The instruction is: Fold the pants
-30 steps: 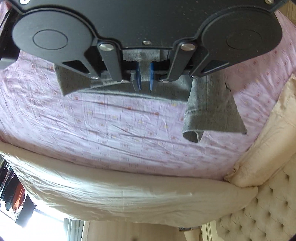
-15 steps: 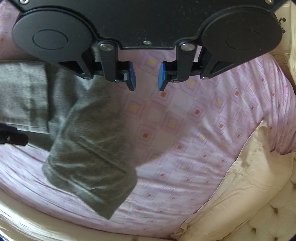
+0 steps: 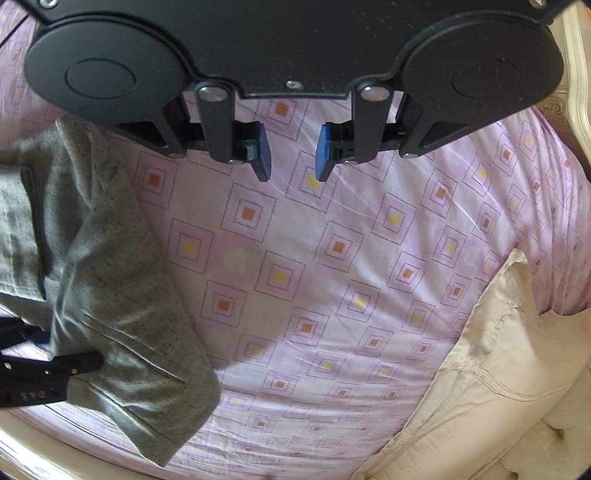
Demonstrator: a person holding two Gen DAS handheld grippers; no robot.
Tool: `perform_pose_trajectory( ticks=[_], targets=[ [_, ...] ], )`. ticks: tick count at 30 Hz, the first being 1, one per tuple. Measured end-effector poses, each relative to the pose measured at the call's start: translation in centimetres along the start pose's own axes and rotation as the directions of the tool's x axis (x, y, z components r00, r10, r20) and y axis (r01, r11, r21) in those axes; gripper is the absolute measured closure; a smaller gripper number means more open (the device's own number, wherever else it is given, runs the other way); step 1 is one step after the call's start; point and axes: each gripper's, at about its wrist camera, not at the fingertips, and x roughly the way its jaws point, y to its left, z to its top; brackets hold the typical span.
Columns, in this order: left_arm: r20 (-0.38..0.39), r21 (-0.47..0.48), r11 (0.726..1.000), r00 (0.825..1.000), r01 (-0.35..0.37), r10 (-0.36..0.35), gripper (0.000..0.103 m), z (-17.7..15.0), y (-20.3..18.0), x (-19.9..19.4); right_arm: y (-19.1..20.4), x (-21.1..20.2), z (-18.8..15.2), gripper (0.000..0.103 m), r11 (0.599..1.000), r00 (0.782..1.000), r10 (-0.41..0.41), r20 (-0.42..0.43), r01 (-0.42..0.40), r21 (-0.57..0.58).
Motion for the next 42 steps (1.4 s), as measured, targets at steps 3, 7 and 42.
perform_pose_trajectory(
  ticks=[3,7,42],
  targets=[
    [-0.004,-0.01,1.0,1.0,0.008,-0.008,0.066,-0.5,-0.8,-0.1,1.2,-1.4,0.1,0.078,0.999,1.0,0.024,0.017,-0.023,-0.028],
    [-0.024,-0.045,0.999,1.0,0.018,-0.02,0.066,-0.8,-2.1,0.0,4.2,-9.3,-1.3,0.081,0.987,0.982,0.136,0.135,-0.122,-0.11],
    [0.041,0.24,0.963,0.989,0.127,-0.141,0.05,5.0,-27.2,-0.8,-10.9,-18.1,-8.7,0.068,0.878,0.841,-0.456,0.291,0.479,-0.006]
  ],
)
